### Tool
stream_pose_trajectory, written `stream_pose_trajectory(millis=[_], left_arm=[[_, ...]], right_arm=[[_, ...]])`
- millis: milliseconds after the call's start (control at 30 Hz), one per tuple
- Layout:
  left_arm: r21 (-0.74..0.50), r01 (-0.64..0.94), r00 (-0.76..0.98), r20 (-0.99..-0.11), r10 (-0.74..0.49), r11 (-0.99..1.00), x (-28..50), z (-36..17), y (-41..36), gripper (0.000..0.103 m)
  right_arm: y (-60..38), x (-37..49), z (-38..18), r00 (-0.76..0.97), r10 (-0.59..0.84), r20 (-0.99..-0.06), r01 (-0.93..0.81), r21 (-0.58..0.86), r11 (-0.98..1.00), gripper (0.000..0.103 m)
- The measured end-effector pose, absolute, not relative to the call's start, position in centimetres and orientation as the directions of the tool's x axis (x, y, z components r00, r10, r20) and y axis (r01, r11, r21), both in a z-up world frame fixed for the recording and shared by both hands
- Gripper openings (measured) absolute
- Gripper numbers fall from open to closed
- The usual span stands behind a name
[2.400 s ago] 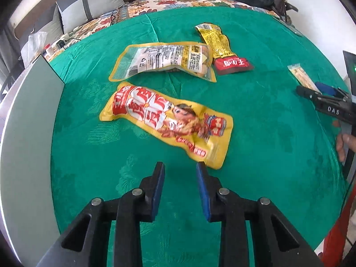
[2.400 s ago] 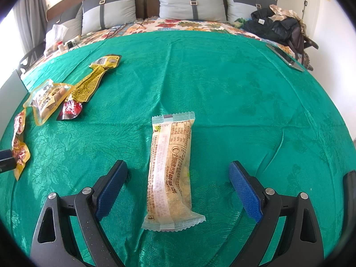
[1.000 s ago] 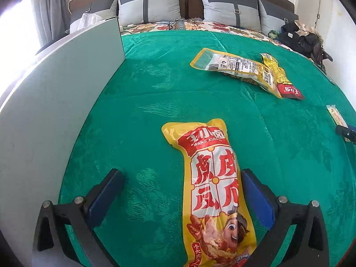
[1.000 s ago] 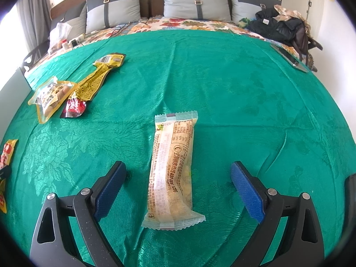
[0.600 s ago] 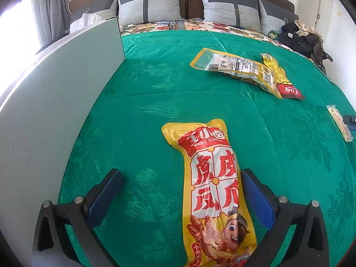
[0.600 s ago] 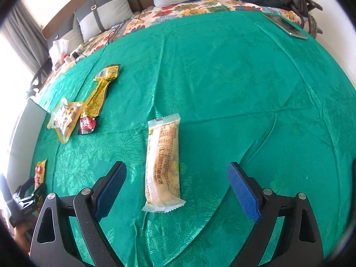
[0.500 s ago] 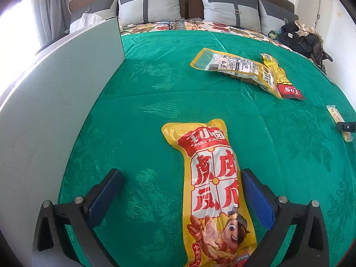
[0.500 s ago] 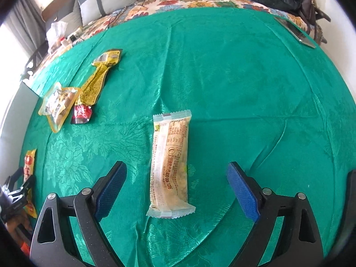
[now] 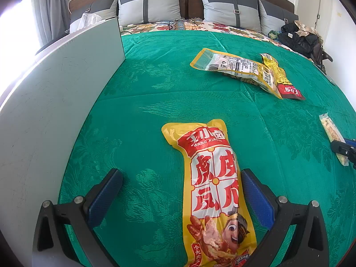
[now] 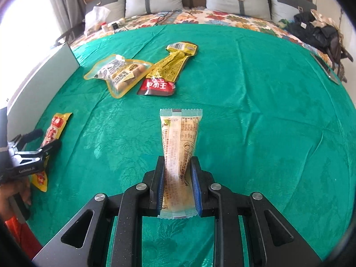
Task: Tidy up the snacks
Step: 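Close the left gripper on the cartoon bag while the right grasps the cream bar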
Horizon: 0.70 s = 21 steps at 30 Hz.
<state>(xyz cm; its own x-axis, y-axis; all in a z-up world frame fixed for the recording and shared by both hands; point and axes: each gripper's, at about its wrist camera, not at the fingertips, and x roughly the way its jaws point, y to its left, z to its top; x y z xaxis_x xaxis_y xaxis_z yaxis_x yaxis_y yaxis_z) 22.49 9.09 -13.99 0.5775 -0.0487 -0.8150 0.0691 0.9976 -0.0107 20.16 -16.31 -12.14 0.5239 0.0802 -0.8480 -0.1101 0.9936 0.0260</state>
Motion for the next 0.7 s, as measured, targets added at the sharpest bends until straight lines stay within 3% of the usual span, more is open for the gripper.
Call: stream_pose_trajectory(millis=[100, 167, 233, 700], left_arm=[[-0.011, 0.069, 0.578, -0.815, -0.049, 0.998, 22.5, -14.0, 9.1, 0.103], [-0.011, 0.069, 0.578, -0.815, -0.049, 0.998, 22.5, -14.0, 9.1, 0.103], [-0.01, 0.069, 0.578, -0.815, -0.049, 0.998, 22.5, -14.0, 9.1, 0.103], [-0.01, 0.069, 0.578, -0.815, -0.048, 0.998, 22.5, -14.0, 9.1, 0.103]], right_arm=[[-15.1, 20.0, -12.6, 0.559, 0.055, -0.827, -0.133, -0.024, 0.991, 0.039], [-14.8, 19.9, -12.8, 0.578, 0.049, -0.815, -0.134, -0.036, 0.99, 0.064], [-15.1, 19.6, -13.1, 0.603, 0.038, -0.797, -0.104, -0.032, 0.994, 0.073], [-15.6, 19.8, -13.2, 0.608, 0.024, -0.793, -0.067, -0.021, 0.998, 0.084]])
